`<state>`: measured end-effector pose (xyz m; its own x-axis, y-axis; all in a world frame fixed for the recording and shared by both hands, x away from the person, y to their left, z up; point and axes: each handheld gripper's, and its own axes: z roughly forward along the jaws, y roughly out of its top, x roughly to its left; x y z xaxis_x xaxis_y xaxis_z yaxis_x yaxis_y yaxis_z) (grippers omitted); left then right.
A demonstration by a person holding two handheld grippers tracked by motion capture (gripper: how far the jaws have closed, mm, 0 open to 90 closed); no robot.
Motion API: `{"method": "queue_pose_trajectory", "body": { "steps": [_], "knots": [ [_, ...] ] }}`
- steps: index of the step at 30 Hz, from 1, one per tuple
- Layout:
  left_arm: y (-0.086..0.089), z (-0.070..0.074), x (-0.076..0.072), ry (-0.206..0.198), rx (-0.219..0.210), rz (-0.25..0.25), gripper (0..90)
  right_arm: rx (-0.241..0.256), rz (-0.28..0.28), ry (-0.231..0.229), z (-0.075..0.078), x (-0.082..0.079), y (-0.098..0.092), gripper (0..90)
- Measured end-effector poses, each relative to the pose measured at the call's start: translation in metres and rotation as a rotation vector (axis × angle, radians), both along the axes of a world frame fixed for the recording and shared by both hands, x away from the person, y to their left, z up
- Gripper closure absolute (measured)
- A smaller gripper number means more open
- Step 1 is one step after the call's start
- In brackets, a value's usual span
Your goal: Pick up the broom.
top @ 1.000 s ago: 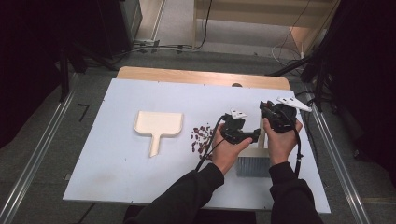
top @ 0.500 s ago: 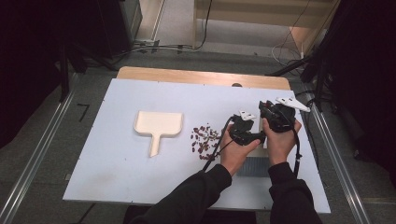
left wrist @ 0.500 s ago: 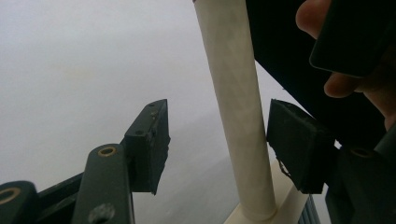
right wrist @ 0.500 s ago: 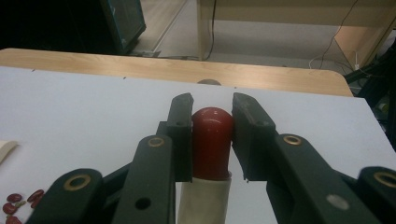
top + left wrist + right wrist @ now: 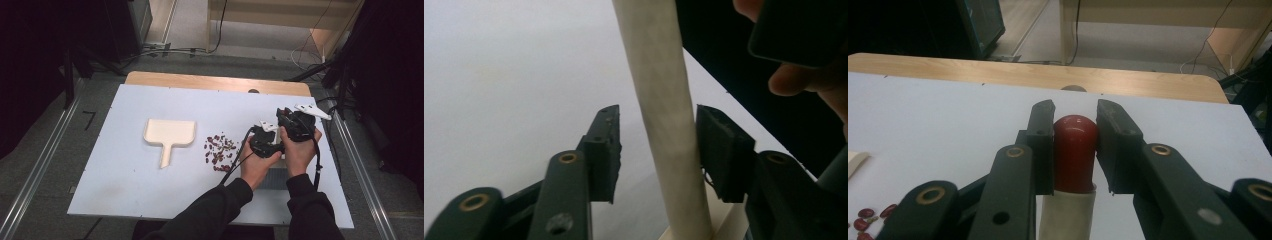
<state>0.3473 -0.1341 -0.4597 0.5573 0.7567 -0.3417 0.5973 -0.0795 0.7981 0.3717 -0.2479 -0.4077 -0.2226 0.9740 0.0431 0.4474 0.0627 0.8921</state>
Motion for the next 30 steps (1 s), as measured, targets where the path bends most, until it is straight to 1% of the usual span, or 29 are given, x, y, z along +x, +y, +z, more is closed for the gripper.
{"method": "queue_pose_trajectory", "body": {
  "steps": [2, 5, 10, 12, 19, 27, 30],
  "knots": [
    [-0.0007, -0.0003, -0.0001, 0.003, -0.007, -0.002, 61.1, 0.001, 0.001, 0.001, 0.0001, -0.0003, 0.0003, 67.8],
    [-0.0013, -0.0008, -0.0001, 0.005, -0.013, 0.000, 63.2, 0.000, 0.000, 0.000, 0.0002, -0.0005, 0.0000, 67.7],
    [-0.0044, -0.0022, -0.0014, 0.009, -0.020, 0.006, 64.6, 0.002, -0.004, -0.002, 0.0001, -0.0005, -0.0001, 67.8],
    [-0.0064, -0.0036, -0.0020, 0.009, -0.023, 0.016, 65.6, 0.000, -0.005, -0.003, 0.0001, -0.0006, 0.0001, 67.8],
    [-0.0067, -0.0050, -0.0010, 0.012, -0.034, 0.020, 67.7, 0.002, -0.009, -0.001, -0.0003, -0.0001, -0.0013, 67.8],
    [-0.0035, -0.0035, 0.0003, 0.030, -0.062, 0.010, 69.4, 0.015, -0.001, -0.007, 0.0022, -0.0014, -0.0043, 67.0],
    [-0.0005, -0.0027, 0.0017, 0.044, -0.080, -0.003, 70.4, 0.033, 0.016, -0.009, 0.0039, -0.0019, -0.0063, 63.1]
  ]
}}
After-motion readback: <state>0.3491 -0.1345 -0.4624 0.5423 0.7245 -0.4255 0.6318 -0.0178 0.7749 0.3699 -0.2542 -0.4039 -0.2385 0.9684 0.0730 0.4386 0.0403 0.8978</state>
